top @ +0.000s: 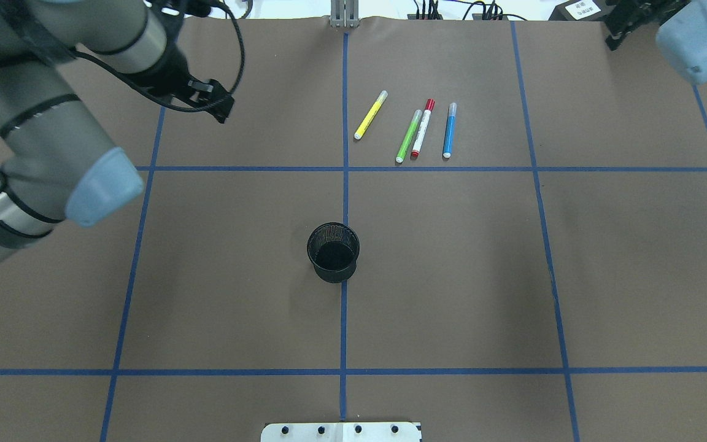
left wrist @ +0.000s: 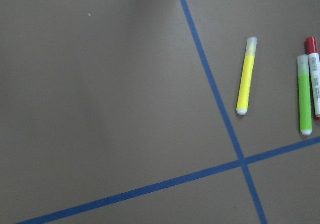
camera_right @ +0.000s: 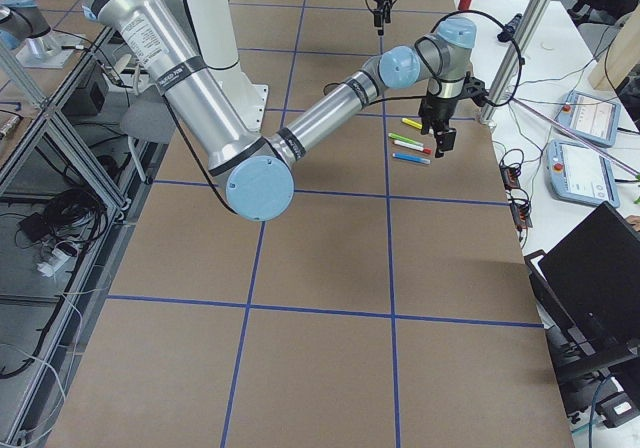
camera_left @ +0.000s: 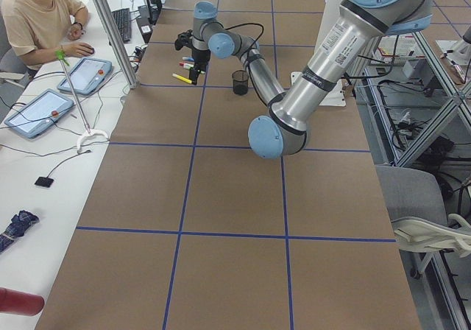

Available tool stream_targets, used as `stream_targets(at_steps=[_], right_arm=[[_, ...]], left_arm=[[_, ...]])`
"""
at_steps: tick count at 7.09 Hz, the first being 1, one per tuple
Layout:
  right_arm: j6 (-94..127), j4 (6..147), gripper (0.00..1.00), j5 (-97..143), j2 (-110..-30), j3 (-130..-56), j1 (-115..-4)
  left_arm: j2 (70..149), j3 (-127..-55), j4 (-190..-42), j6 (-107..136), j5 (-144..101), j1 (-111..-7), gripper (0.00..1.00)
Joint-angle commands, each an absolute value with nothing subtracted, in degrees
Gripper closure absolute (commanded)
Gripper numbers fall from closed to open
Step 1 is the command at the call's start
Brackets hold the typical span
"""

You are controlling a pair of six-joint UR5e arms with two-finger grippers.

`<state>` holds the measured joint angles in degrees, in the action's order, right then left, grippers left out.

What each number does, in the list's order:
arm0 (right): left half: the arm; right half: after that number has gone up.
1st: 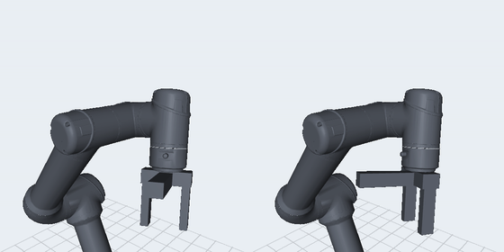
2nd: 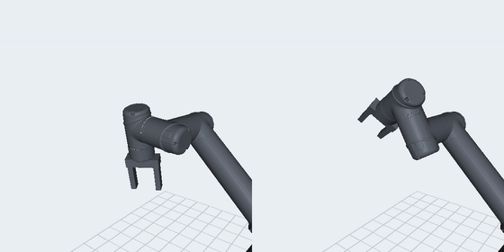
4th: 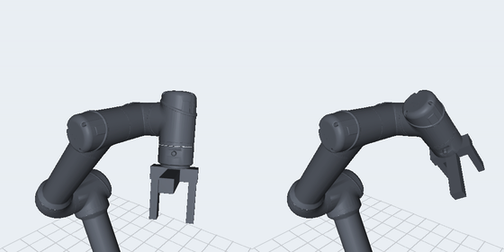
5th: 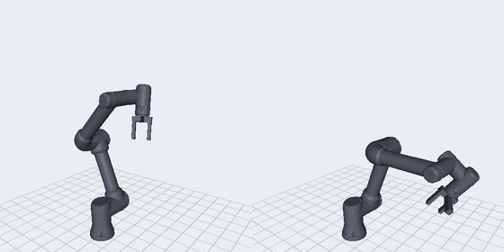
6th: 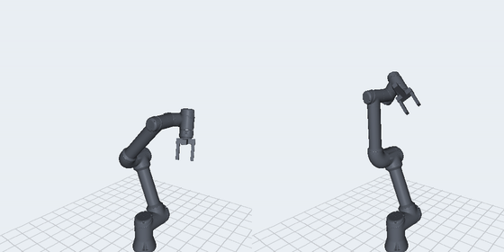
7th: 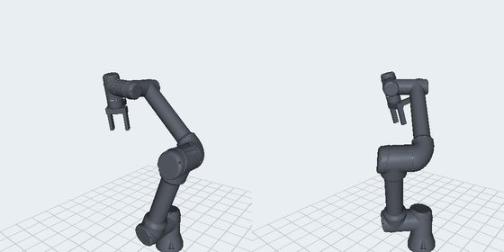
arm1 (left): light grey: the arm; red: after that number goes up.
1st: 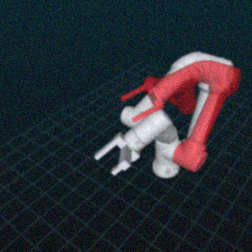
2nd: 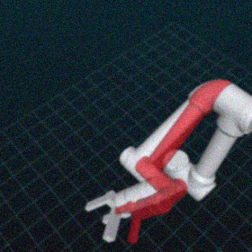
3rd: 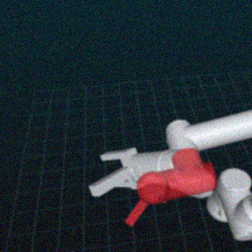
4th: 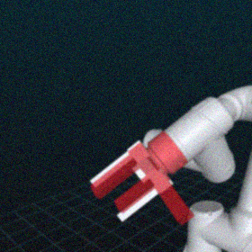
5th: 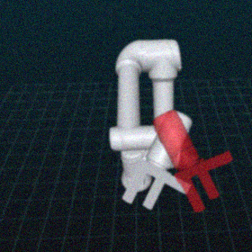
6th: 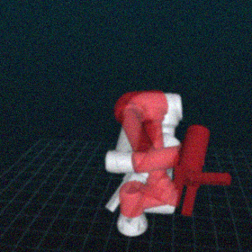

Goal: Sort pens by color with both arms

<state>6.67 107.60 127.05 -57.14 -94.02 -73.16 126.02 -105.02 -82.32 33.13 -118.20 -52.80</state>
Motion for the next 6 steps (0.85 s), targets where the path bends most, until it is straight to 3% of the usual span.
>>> stream_targets(at_steps=[1, 4, 6], right_arm=[[-6.2, 107.5, 0.0, 127.4, -63.1, -93.9, -79.0], [-17.3, 107.3, 0.0, 126.8, -70.8, -93.5, -85.1], [-17.8, 101.4, 0.01, 126.7, -77.5, -93.3, -87.7]], left_arm=[[117.2, -109.4, -78.6, 16.8, -127.1, -64.1, 0.01], [107.0, -107.8, -77.3, -4.2, -129.6, -76.4, 0.01], [101.0, -102.9, -77.6, -13.8, -135.8, -85.2, 0.01]])
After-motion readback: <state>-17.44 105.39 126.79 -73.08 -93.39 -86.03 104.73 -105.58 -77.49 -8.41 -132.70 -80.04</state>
